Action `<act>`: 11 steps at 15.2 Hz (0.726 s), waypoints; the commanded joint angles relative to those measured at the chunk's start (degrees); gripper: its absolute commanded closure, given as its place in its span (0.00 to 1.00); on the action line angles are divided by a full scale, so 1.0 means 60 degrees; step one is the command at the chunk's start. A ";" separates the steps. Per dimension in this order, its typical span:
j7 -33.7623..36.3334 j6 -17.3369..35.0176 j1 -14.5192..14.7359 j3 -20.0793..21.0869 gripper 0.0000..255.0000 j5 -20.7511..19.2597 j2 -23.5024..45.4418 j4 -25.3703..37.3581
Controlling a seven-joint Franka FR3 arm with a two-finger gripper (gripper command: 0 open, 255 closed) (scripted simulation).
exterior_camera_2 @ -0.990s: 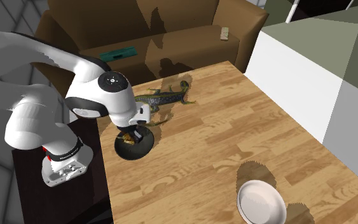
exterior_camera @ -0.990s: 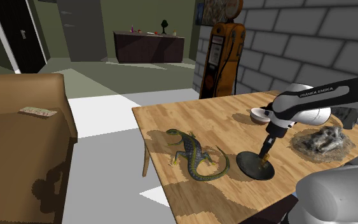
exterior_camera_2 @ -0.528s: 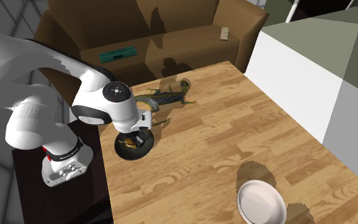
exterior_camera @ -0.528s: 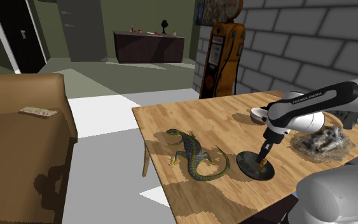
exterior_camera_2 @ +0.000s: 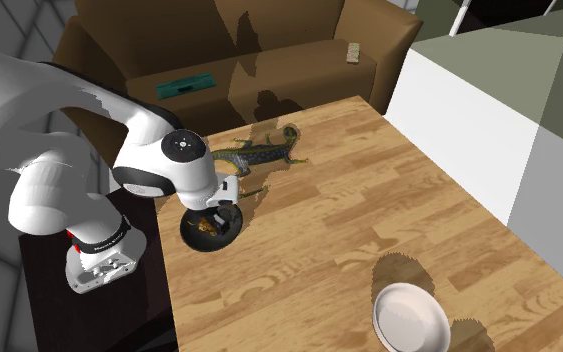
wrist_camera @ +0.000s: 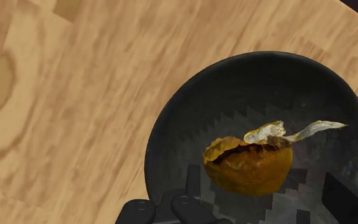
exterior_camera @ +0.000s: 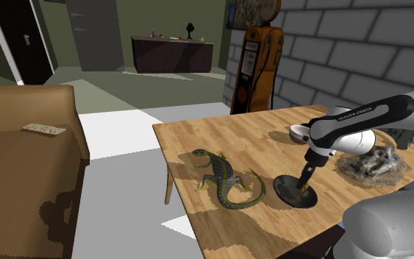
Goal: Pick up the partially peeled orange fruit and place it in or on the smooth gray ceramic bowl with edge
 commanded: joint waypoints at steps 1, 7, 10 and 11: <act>-0.0004 -0.0006 -0.0004 -0.0003 0.00 -0.0004 0.0003 -0.0007; 0.0166 -0.1395 -0.0228 0.0181 0.00 -0.0162 -0.0849 0.0536; 0.0191 -0.1740 -0.0272 0.0219 0.00 -0.0186 -0.1032 0.0699; 0.0191 -0.1739 -0.0271 0.0219 0.00 -0.0185 -0.1030 0.0700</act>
